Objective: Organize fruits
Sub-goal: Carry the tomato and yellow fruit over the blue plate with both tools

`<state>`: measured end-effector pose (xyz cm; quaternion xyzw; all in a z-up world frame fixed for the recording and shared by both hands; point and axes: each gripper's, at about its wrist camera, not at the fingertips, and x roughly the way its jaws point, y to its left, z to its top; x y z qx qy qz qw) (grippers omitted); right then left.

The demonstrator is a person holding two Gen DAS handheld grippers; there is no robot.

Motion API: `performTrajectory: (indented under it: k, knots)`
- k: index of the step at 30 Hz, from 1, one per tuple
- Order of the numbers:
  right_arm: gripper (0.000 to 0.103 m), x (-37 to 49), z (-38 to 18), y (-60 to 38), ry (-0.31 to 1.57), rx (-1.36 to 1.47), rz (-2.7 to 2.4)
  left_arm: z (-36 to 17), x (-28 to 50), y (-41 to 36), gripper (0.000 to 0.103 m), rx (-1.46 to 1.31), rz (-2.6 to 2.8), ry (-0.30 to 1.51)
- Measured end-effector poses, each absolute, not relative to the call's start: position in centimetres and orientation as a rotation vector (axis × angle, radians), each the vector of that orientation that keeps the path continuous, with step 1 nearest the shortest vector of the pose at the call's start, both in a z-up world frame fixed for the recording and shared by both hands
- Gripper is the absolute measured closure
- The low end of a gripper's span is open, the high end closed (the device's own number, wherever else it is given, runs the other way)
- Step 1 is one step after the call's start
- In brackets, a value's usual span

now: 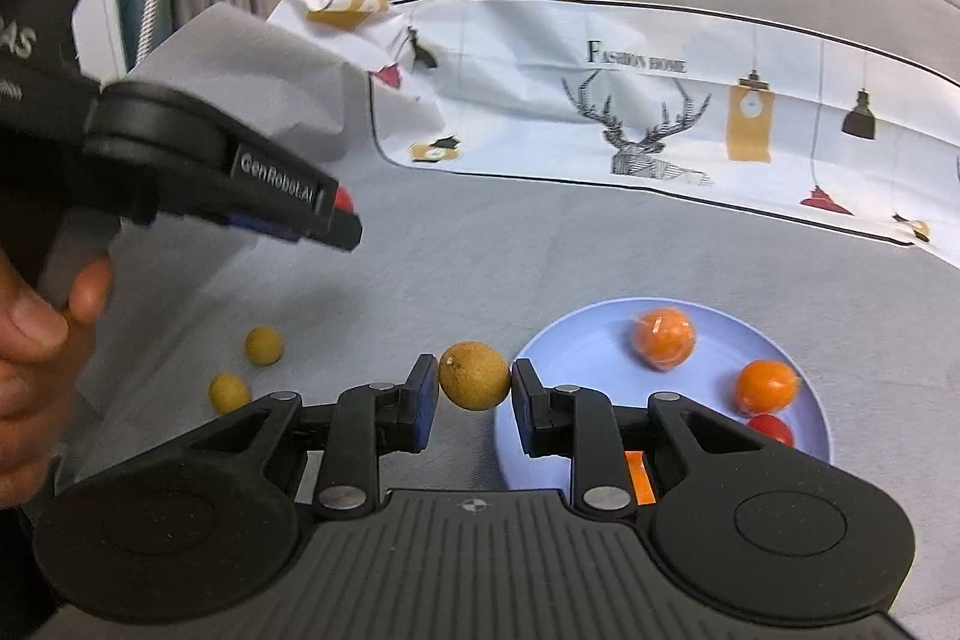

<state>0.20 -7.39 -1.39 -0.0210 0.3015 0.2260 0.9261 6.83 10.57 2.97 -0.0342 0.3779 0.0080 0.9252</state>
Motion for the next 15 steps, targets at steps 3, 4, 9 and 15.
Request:
performTrajectory:
  k: [3, 4, 9, 15]
  knots:
    - [0.075, 0.4, -1.3, -7.6, 0.621, -0.033, 0.448, 2.6, 7.4, 9.9, 0.071, -0.057, 0.002, 0.779]
    - [0.075, 0.6, -1.4, -7.6, 0.621, -0.032, 0.445, 2.5, 7.5, 9.5, 0.071, -0.051, -0.004, 0.781]
    - [0.075, 1.0, -1.5, -7.5, 0.630, -0.028, 0.424, 2.2, 7.7, 8.6, 0.071, -0.034, -0.026, 0.781]
    - [0.075, 1.3, -1.5, -7.8, 0.634, -0.013, 0.405, 1.9, 7.9, 8.3, 0.071, -0.031, -0.036, 0.786]
